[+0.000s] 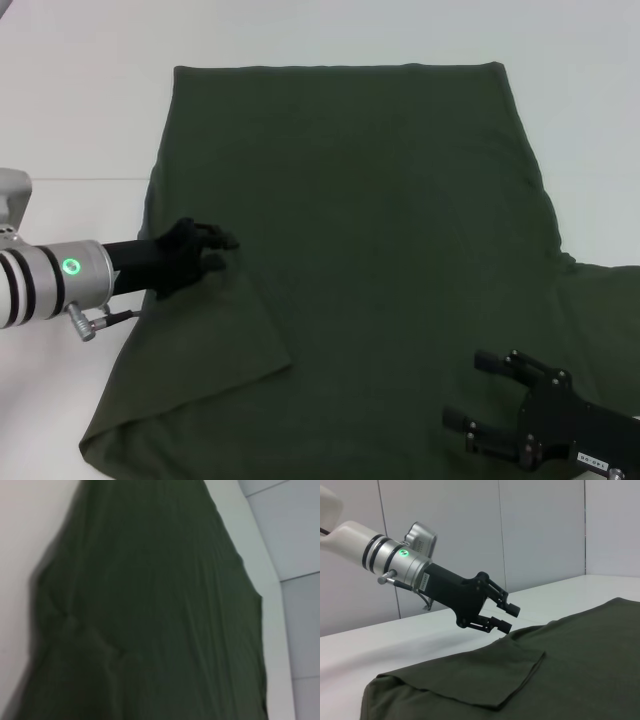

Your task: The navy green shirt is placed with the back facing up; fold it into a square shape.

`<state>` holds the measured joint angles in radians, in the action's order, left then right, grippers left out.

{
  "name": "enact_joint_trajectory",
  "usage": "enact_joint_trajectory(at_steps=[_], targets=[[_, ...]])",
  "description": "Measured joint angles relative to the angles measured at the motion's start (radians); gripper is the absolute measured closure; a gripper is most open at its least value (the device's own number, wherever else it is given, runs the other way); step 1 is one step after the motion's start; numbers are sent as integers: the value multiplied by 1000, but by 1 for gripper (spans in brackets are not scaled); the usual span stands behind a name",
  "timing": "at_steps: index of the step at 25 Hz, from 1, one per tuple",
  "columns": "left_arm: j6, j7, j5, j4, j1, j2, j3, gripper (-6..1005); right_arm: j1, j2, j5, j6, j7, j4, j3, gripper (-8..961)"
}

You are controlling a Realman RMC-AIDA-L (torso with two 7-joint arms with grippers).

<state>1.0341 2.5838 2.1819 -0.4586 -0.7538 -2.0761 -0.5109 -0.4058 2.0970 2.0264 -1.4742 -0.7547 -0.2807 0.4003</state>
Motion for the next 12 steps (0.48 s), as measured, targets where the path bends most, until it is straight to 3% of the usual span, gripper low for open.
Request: enact_joint_trajectory(at_steps=[5,12], targets=[[98,-112,-88,-1,30,6,6,559,4,0,-22,0,0,1,-1,68],[377,-420,-168,-9,131,46,2,537,9,-3,-49,-10,-12,8,-2,68]])
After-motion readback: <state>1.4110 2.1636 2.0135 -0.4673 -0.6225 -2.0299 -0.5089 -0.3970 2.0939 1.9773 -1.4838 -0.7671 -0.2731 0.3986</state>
